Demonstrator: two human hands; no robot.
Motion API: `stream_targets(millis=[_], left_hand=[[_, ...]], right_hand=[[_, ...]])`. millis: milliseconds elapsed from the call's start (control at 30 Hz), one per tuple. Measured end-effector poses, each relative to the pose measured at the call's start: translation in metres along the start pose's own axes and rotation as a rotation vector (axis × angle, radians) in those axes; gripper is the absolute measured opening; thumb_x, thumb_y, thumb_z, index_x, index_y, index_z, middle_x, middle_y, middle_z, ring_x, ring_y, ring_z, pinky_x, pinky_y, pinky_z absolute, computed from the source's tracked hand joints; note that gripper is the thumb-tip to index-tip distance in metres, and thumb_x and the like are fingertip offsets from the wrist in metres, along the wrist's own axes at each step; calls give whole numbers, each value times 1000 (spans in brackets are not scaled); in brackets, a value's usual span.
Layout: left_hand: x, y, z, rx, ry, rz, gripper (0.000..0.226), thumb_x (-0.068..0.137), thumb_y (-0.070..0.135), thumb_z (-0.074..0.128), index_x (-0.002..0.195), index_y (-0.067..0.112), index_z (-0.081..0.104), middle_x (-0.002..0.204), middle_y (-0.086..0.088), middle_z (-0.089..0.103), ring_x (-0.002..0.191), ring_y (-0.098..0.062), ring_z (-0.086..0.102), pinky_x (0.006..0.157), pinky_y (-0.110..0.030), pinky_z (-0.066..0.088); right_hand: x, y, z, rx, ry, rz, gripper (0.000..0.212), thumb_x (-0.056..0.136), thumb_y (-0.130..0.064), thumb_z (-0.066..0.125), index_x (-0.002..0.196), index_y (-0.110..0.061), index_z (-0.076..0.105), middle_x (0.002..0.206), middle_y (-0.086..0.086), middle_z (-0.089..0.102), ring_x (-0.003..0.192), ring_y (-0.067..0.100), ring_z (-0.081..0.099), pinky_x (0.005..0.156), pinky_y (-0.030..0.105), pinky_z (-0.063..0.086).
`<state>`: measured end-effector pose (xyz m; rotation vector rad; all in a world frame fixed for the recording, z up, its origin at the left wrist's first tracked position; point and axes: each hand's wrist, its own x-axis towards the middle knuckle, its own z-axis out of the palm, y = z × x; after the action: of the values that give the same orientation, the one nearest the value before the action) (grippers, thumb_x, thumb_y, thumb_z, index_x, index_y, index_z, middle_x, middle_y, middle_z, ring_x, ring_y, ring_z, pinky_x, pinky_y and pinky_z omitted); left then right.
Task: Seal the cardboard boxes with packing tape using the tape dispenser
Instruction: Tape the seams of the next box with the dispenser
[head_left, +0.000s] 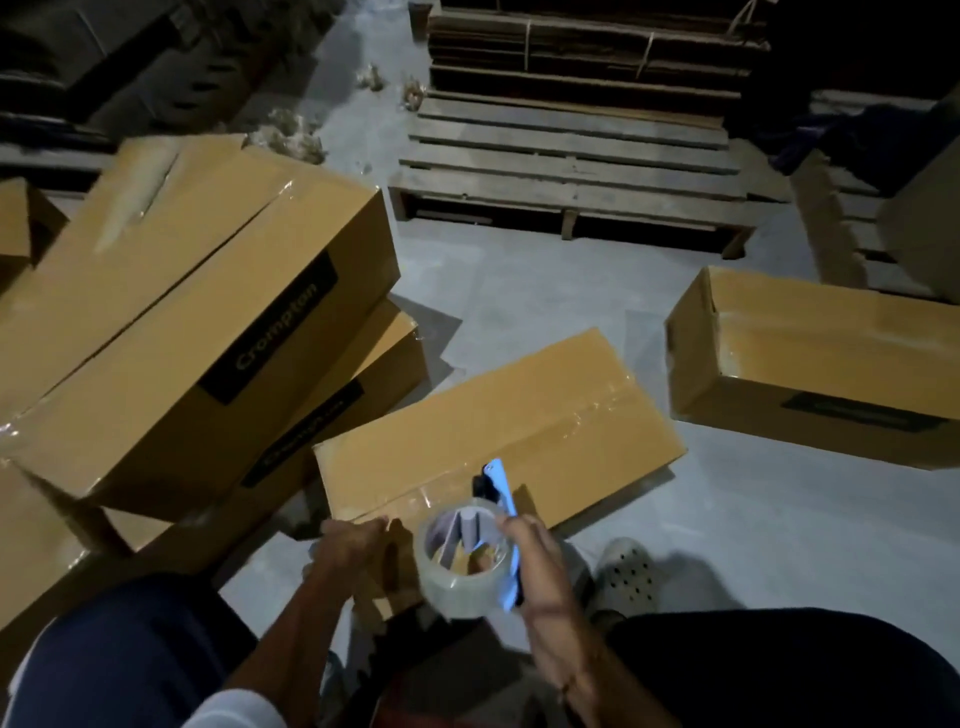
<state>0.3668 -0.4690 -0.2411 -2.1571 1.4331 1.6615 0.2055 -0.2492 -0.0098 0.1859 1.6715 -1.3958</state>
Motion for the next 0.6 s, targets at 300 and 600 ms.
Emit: stream_targets(millis=[300,600], left_hand=[[-71,60,15,-26,140,-31,87,78,51,80,140,8,39,135,-21,50,120,-42,51,99,-54,49],[-64,88,47,169,405,127,102,82,57,73,154,21,10,146,-26,28,133,-48,31,108,-61,34]], right_hand=[[128,-80,-90,-414,64,-238,19,95,-25,58,109,-14,65,101,6,65,88,20,56,71,32,42],[236,-116,-117,-505,172,-322,40,77,-47,65,109,-23,68,111,-4,67,103,13,62,89,32,49]])
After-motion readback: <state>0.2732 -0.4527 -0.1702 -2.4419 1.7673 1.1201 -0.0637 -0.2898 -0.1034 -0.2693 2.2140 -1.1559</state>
